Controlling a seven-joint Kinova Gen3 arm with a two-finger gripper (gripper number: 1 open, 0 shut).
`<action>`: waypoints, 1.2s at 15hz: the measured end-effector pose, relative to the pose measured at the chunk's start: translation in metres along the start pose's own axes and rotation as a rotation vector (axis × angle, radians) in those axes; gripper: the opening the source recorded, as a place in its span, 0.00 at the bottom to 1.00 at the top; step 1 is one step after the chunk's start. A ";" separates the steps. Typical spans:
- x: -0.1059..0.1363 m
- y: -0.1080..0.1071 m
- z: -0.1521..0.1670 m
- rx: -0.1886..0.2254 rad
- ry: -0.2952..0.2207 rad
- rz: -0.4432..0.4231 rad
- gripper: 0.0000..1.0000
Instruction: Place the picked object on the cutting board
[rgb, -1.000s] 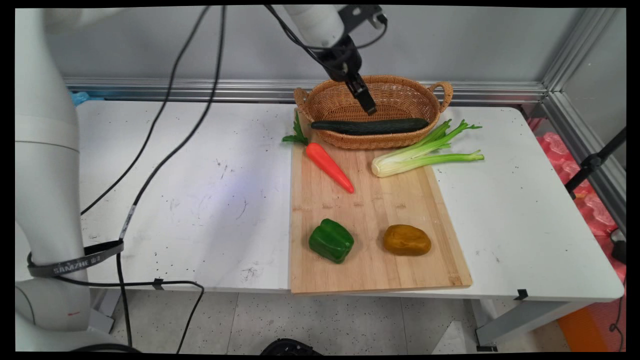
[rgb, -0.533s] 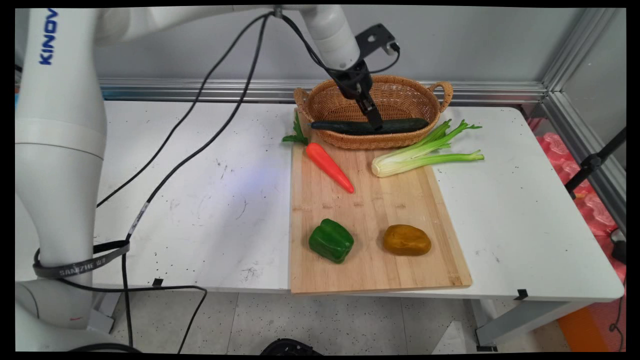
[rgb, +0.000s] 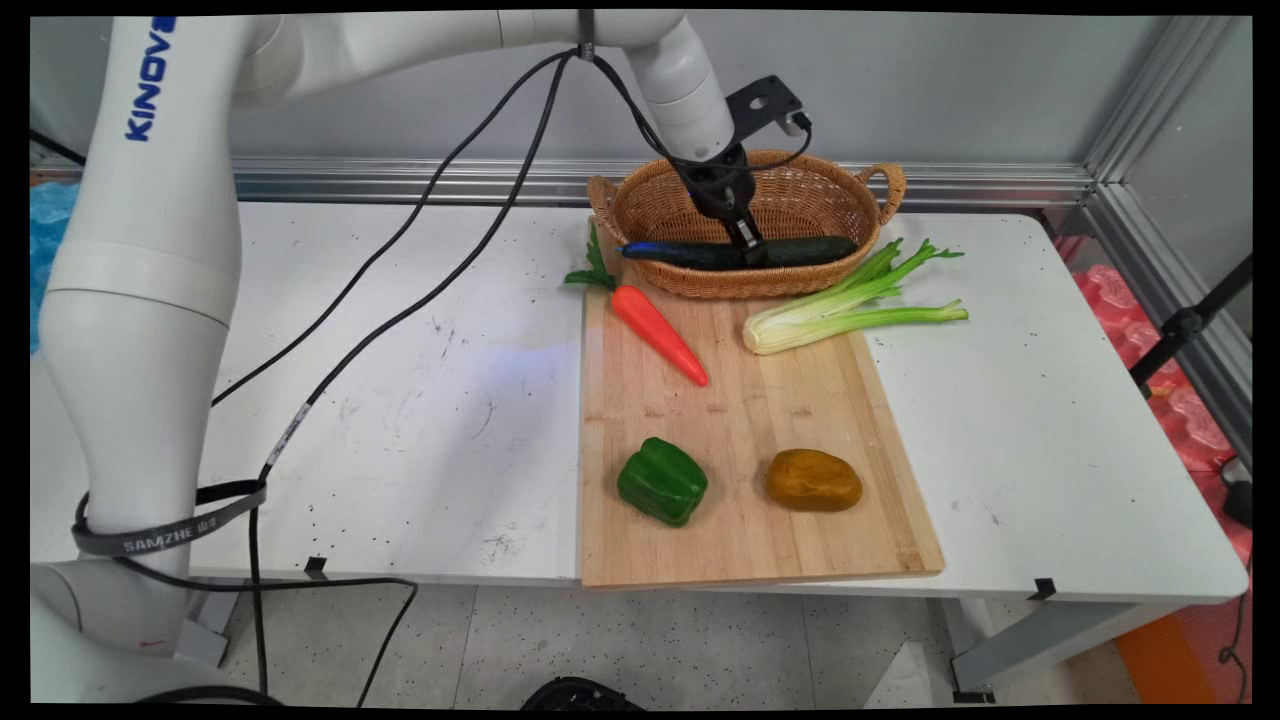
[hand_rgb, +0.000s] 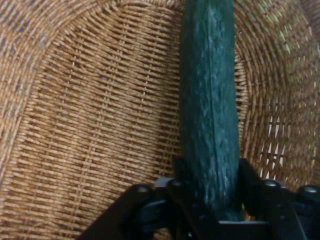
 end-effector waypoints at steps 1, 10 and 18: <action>0.000 0.001 -0.001 0.000 0.000 0.003 0.00; 0.002 0.019 -0.071 0.013 0.050 0.037 0.00; -0.007 0.060 -0.166 -0.006 0.130 0.022 0.00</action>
